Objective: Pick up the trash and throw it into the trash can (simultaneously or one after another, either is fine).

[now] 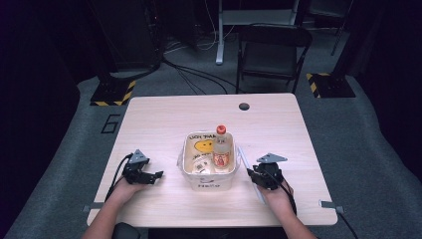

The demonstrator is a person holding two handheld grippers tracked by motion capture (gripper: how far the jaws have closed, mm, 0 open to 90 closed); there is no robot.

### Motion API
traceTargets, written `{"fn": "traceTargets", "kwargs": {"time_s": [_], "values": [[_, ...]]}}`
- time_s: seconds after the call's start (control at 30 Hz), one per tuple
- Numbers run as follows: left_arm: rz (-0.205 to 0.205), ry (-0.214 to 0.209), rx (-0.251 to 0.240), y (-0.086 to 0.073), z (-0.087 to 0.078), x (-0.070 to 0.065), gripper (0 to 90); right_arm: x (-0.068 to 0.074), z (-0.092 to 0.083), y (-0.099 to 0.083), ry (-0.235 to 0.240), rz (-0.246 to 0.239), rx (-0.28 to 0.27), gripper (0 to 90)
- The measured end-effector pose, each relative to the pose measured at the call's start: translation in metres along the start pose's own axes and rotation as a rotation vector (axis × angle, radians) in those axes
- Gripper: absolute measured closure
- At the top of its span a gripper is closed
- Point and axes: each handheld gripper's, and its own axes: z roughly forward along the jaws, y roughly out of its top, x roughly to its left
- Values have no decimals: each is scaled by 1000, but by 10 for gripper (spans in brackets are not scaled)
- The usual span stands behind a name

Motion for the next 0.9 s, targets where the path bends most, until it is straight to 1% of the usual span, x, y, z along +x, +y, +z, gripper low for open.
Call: {"fn": "traceTargets", "kwargs": {"time_s": [0.17, 0.33, 0.47, 0.5, 0.53, 0.57, 0.6, 0.67, 0.7, 0.73, 0.77, 0.83, 0.9], "values": [[0, 0, 0, 0, 0, 0, 128, 1, 2, -3, -7, 5, 9, 705], [0, 0, 0, 0, 0, 0, 128, 1, 6, -5, -22, -20, 16, 721], [0, 0, 0, 0, 0, 0, 128, 3, 8, -7, -24, -18, 31, 734], [0, 0, 0, 0, 0, 0, 128, 2, 9, -8, -24, -28, 31, 744], [-1, 0, 0, 0, 0, 0, 128, 3, 10, -8, -27, -28, 38, 748], [0, 0, 0, 0, 0, 0, 128, 5, 11, -8, -32, -21, 44, 753], [0, 0, 0, 0, 0, 0, 128, 5, 12, -9, -32, -33, 47, 757], [0, 0, 0, 0, 0, 0, 128, 5, 14, -10, -39, -43, 59, 762], [0, 0, 0, 0, 0, 0, 128, 7, 16, -10, -43, -28, 63, 765], [0, 0, 0, 0, 0, 0, 128, 8, 17, -10, -45, -26, 78, 771], [0, 0, 0, 0, 0, 0, 128, 9, 18, -11, -43, -32, 78, 776], [0, -1, 0, 0, 0, 0, 128, 10, 19, -11, -54, -46, 74, 779], [0, 0, 0, 0, 0, 0, 128, 11, 19, -10, -58, -50, 75, 783]]}}
